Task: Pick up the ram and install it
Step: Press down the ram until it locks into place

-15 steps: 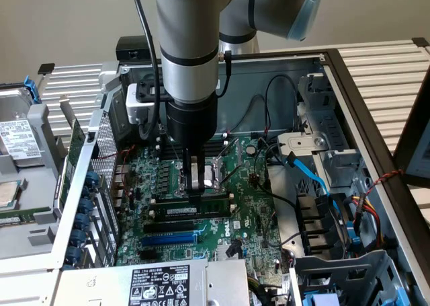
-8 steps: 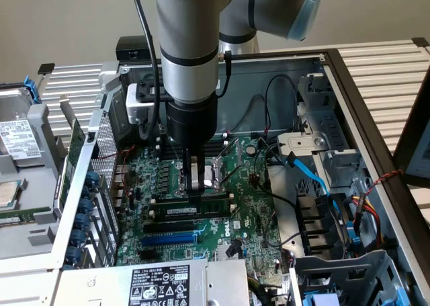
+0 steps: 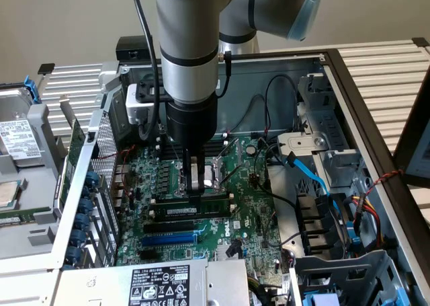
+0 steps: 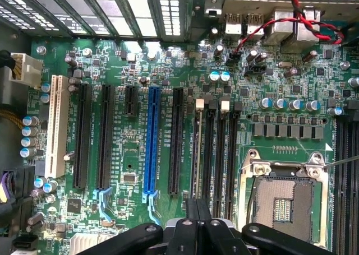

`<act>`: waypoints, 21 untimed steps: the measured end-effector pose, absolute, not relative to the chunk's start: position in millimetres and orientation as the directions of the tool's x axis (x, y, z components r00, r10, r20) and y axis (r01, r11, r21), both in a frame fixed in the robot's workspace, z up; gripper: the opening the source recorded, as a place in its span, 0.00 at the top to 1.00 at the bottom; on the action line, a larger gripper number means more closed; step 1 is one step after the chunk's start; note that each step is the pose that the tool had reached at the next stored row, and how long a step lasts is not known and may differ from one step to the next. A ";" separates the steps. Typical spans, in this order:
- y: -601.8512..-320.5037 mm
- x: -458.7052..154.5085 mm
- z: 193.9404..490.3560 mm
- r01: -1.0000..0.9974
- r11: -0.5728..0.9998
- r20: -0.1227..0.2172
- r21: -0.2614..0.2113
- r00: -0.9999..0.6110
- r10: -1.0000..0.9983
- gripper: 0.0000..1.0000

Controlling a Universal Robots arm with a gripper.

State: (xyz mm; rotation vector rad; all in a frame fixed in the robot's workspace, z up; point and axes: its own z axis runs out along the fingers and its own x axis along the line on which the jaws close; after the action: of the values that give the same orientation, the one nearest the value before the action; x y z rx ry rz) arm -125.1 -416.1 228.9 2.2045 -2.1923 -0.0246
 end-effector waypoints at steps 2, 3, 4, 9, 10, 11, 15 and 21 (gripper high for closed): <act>-416.1 -125.5 228.1 -0.999 -0.005 0.012 0.033 0.006 -1.000 0.90; -416.1 -125.6 227.4 -0.999 -0.005 0.012 0.032 0.006 -1.000 0.90; -416.1 -125.8 226.8 -0.999 -0.005 0.012 0.032 0.006 -1.000 0.90; -416.0 -126.7 226.0 -1.000 -0.005 0.011 0.031 0.006 -1.000 0.90; -415.7 -126.8 228.5 -1.000 -0.005 0.010 0.031 0.005 -1.000 0.90; -415.7 -126.9 232.8 -1.000 -0.005 0.010 0.030 0.005 -1.000 0.90; -416.0 -126.9 249.7 -1.000 -0.004 0.011 0.031 0.004 -1.000 0.90; -416.4 -126.8 259.0 -1.000 -0.004 0.008 0.030 0.004 -1.000 0.90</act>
State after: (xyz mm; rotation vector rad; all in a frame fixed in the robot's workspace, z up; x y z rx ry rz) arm -126.8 -416.4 259.0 2.2067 -2.1972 -0.0244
